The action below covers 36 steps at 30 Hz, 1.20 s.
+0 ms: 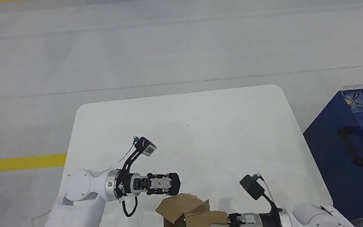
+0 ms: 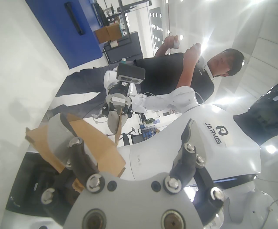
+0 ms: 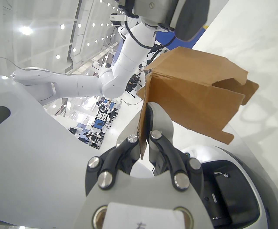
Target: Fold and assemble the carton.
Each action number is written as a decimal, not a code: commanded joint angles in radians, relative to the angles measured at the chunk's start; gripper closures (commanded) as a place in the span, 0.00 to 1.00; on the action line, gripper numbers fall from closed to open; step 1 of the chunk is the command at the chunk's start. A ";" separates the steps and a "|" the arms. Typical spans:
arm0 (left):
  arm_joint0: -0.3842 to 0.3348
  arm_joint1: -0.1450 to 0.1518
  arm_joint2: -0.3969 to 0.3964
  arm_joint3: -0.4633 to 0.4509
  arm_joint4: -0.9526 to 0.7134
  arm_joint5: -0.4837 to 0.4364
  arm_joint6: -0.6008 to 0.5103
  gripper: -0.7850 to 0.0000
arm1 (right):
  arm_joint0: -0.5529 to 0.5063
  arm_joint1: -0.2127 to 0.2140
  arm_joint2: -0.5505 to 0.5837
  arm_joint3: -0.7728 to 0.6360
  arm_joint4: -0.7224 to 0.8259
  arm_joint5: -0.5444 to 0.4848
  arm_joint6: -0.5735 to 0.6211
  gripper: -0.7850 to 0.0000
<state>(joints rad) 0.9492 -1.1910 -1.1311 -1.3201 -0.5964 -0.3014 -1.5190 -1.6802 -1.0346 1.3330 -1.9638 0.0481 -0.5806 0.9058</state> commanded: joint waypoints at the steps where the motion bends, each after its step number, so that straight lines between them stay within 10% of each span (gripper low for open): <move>1: -0.013 -0.005 0.031 0.022 -0.015 0.017 -0.017 0.00 | 0.001 0.002 0.004 -0.004 0.001 0.001 -0.003 1.00; 24: -0.050 -0.022 0.085 0.094 -0.080 -0.051 0.052 0.00 | 0.005 0.013 0.037 0.001 0.107 0.064 -0.012 1.00; 36: 0.032 0.008 0.031 -0.054 0.024 -0.036 0.087 0.00 | 0.031 0.022 0.098 0.000 0.186 0.107 -0.003 1.00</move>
<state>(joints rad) 0.9771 -1.1850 -1.0944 -1.3633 -0.5782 -0.3233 -1.4344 -1.6483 -1.0129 1.4270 -1.9621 0.2346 -0.4722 0.9042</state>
